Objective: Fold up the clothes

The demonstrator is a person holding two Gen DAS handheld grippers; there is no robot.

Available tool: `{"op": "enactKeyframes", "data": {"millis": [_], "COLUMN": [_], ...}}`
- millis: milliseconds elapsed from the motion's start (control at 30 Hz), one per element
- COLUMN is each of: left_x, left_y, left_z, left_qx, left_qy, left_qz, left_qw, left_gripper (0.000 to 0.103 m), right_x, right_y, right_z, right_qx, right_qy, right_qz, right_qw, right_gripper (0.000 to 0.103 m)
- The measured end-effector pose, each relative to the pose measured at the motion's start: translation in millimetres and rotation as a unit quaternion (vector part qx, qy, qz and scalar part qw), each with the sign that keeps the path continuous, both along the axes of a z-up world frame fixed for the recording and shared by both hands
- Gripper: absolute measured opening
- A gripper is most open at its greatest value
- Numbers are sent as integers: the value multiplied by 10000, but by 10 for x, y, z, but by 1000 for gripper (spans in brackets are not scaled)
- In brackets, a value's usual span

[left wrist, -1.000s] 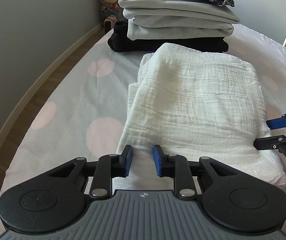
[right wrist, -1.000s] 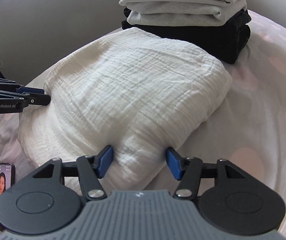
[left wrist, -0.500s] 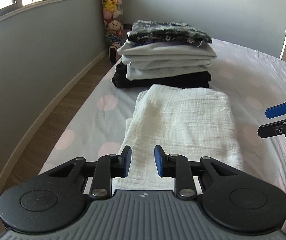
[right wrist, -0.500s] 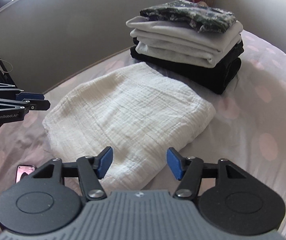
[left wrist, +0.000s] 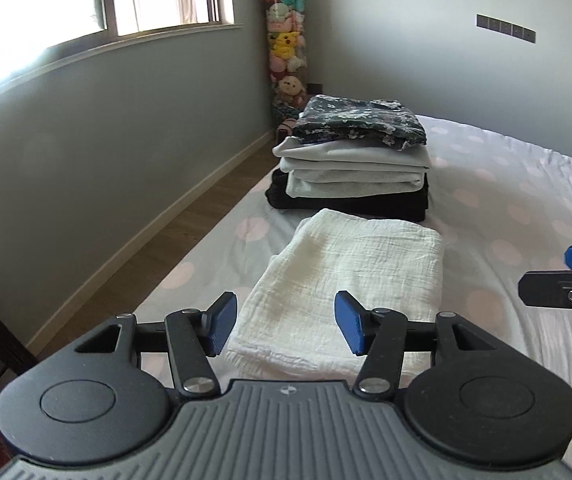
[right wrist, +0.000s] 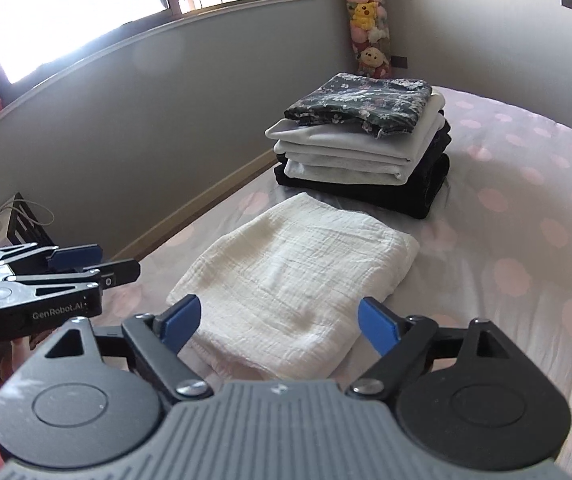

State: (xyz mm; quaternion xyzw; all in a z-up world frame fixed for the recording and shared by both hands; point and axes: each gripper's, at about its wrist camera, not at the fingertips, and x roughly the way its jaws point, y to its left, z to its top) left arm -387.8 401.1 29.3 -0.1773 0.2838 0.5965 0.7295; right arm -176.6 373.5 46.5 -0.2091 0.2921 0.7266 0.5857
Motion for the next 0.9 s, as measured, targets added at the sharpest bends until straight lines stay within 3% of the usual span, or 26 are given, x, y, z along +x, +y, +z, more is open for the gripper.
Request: {"op": "enactKeyframes", "data": {"millis": [167, 267, 400, 567, 900], "left_x": [41, 120, 146, 162, 165], "left_y": [-321, -500, -691, -940, -1287], "left_z": [-77, -130, -179, -280, -340], "left_qx": [69, -14, -185, -343, -489], "left_qy": [198, 327, -46, -95, -32], "left_qz": [165, 65, 68, 234, 331], "left_qw": [9996, 9994, 9998, 9991, 9983], "left_gripper": [69, 74, 74, 76, 76], "right_x": [-52, -7, 51, -51, -119], "right_y": [-417, -608, -835, -1075, -1484], "right_z": [-96, -235, -384, -484, -493], "right_qx": [359, 298, 128, 143, 351], "right_qy": [-409, -89, 484, 113, 10], "right_qz": [-484, -738, -963, -1055, -1083], "right_qw": [9973, 9968, 9941, 9942, 9935], "right_gripper": [89, 89, 89, 89, 89]}}
